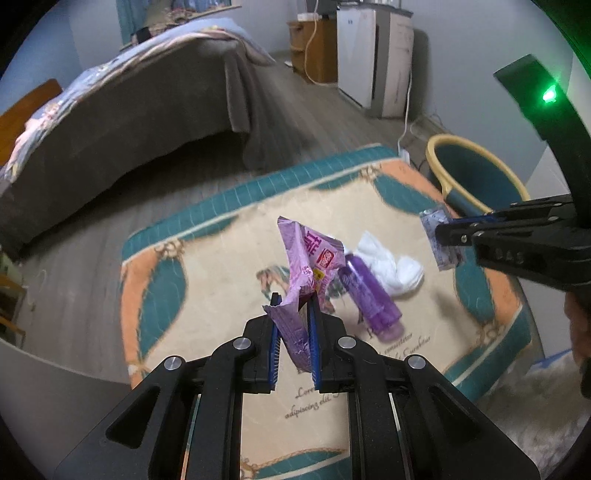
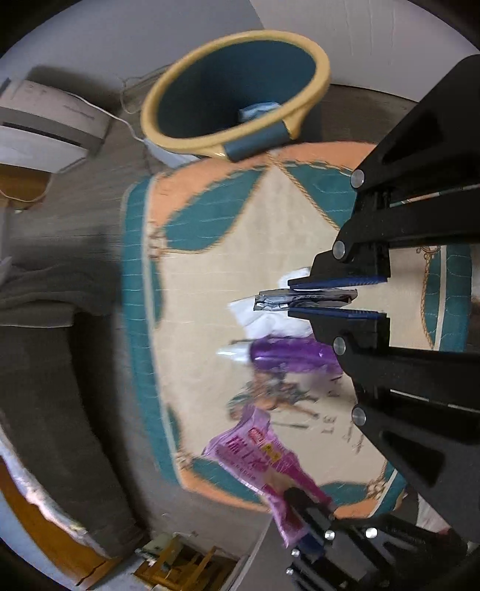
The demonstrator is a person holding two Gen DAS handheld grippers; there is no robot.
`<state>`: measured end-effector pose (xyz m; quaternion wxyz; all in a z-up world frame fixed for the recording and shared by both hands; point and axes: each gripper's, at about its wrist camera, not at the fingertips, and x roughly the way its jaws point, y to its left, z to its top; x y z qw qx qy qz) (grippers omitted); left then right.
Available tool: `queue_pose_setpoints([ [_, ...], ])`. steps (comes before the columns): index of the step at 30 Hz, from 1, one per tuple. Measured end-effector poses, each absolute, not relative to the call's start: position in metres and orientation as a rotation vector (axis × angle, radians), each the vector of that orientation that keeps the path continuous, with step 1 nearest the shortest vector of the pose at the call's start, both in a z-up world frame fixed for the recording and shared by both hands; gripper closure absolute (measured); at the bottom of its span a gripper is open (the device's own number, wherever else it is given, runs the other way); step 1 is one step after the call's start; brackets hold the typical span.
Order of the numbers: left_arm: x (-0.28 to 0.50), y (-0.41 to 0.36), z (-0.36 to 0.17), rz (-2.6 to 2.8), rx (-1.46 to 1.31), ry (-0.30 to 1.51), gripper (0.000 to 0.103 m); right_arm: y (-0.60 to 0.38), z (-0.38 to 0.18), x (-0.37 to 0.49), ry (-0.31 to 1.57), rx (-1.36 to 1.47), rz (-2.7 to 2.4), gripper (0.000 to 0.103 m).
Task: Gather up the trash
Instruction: 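Carry the pink wrapper and blister pack over the bin with both grippers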
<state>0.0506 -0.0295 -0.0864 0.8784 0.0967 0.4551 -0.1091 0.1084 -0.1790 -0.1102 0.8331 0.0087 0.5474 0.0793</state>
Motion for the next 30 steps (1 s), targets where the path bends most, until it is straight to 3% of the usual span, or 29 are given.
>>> queue_pose_setpoints([
  [12,0.051,-0.042,-0.060,-0.259,0.184,0.864,0.089,-0.225,-0.066,0.113,1.034,0.063,0.132,0.094],
  [30,0.056,-0.097,-0.056,-0.344,0.240,0.828,0.089,-0.286,-0.045,0.122,0.966,0.060,0.124,0.094],
])
